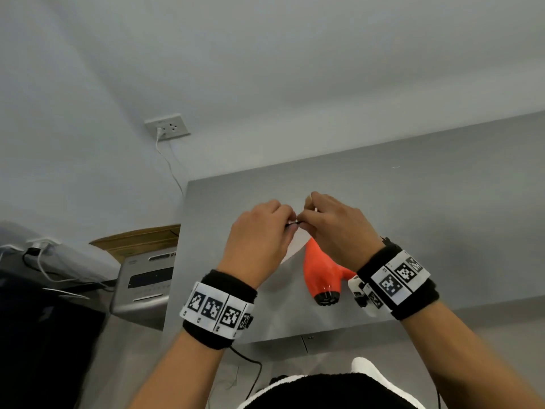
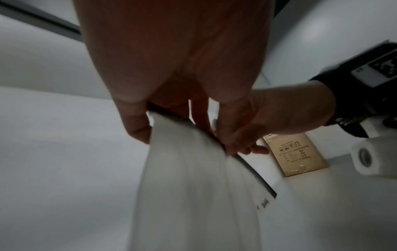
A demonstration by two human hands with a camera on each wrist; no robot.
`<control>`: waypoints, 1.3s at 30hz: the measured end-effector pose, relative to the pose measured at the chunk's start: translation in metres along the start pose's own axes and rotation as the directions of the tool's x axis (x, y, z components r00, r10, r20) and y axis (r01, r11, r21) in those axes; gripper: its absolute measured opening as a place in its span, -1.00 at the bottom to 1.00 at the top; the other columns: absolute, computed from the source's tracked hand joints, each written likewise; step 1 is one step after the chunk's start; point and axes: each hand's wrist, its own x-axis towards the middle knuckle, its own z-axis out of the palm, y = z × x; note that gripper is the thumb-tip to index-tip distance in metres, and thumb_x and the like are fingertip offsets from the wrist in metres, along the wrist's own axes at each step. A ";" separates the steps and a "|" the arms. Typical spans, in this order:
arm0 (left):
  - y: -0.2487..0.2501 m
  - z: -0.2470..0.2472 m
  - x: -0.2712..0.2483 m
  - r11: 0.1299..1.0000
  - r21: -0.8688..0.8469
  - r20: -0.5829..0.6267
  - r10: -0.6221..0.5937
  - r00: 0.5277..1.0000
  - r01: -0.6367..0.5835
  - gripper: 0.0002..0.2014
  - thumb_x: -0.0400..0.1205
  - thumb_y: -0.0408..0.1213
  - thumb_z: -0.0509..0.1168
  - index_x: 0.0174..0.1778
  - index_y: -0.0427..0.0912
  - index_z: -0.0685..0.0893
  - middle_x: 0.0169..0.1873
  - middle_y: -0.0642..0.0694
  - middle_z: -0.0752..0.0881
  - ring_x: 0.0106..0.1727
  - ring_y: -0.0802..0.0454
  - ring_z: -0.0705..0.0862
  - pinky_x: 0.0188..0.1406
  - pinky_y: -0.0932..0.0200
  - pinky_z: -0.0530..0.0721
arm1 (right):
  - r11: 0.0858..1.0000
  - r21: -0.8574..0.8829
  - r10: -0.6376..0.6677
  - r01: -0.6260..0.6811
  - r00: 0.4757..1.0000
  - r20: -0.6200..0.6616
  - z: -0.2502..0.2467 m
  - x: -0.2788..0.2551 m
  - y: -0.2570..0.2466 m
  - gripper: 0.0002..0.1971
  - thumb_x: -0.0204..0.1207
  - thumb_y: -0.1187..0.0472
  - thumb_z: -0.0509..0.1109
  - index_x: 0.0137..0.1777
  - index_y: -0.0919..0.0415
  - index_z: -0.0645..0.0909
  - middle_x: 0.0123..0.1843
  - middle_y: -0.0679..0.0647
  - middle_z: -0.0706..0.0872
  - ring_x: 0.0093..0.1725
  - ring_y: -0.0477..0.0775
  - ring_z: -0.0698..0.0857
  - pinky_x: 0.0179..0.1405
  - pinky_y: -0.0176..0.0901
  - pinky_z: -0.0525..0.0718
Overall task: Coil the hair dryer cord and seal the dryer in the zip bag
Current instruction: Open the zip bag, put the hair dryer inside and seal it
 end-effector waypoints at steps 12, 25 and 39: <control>-0.020 0.001 0.000 0.999 -0.025 -0.037 -0.033 0.999 0.032 -0.90 0.73 -0.11 0.31 -0.09 0.04 0.65 -0.17 0.15 0.65 -0.11 0.06 0.60 -0.26 -0.01 0.65 | 0.954 -0.054 0.298 -0.296 0.953 0.058 0.013 -0.027 0.064 -0.86 0.66 0.03 0.35 0.09 0.00 0.71 -0.29 0.11 0.81 -0.30 0.32 0.76 -0.37 0.01 0.69; 0.007 0.028 -0.008 0.883 -0.421 0.394 -0.028 0.919 0.208 -0.74 0.65 0.17 0.37 0.04 0.07 0.66 -0.12 0.15 0.75 -0.16 0.20 0.71 -0.04 0.12 0.71 | 0.953 0.209 0.253 -0.220 0.956 -0.148 0.007 -0.020 0.073 -0.89 0.60 0.18 0.42 0.06 0.08 0.74 -0.08 -0.01 0.83 -0.21 0.14 0.77 -0.21 0.09 0.76; 0.031 0.074 -0.013 0.779 -0.555 0.230 -0.193 0.954 0.292 -0.74 0.70 -0.08 0.37 -0.29 0.07 0.51 -0.41 0.05 0.58 -0.33 -0.06 0.65 -0.16 -0.22 0.79 | 0.705 0.510 0.547 -0.493 0.836 0.052 0.005 -0.023 0.048 -0.72 0.59 -0.12 0.40 0.08 0.07 0.67 -0.22 -0.05 0.81 -0.24 -0.01 0.80 -0.18 -0.07 0.80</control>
